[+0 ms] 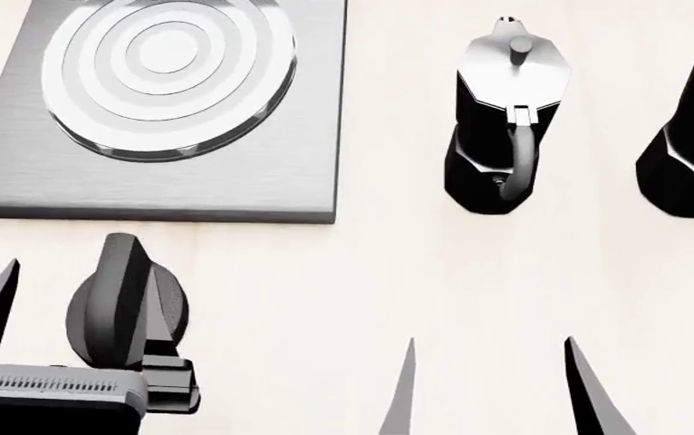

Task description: Turn off the stove.

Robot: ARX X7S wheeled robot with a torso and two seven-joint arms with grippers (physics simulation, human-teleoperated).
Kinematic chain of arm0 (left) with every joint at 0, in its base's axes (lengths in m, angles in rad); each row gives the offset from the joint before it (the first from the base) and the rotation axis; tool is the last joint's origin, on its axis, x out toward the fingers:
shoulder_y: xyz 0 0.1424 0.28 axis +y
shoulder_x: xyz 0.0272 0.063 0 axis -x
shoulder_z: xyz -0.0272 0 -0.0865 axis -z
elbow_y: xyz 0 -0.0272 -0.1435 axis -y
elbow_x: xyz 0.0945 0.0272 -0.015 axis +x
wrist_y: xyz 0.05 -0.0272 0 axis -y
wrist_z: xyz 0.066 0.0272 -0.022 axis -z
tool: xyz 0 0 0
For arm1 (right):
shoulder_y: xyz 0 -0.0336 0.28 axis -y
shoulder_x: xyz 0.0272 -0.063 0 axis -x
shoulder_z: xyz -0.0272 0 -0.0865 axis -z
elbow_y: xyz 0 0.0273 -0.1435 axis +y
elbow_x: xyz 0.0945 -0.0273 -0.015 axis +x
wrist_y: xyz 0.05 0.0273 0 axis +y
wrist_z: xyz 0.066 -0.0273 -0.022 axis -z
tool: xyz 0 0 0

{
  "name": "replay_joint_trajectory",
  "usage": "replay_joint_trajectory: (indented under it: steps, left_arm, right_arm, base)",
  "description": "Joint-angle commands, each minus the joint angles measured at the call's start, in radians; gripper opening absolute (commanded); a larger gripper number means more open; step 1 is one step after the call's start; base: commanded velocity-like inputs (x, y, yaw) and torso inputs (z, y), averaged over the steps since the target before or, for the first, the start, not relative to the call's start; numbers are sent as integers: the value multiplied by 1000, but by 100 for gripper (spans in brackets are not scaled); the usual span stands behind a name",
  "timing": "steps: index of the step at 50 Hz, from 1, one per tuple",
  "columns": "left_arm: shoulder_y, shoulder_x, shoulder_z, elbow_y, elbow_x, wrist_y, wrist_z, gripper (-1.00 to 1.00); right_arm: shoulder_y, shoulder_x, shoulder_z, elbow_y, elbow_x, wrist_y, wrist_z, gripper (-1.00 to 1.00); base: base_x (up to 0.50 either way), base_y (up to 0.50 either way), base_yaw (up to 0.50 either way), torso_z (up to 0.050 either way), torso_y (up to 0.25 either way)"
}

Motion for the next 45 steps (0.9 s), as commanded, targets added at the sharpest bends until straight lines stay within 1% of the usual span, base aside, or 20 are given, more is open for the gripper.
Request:
replay_joint_trajectory:
  steps: [1, 28, 45]
  left_arm:
    - [6, 11, -7, -45, -2, 19, 7, 100]
    - [21, 45, -29, -183, -35, 94, 59, 100]
    - [22, 49, -33, -200, -32, 99, 63, 100]
  right_arm:
    - [-1, 5, -4, 2, 3, -4, 2, 100]
    - [-1, 15, -12, 4, 8, -11, 11, 100]
    - [5, 20, -18, 6, 14, -11, 14, 100]
  base:
    - [0, 0, 0, 0, 0]
    - [0, 0, 0, 0, 0]
    - [0, 0, 0, 0, 0]
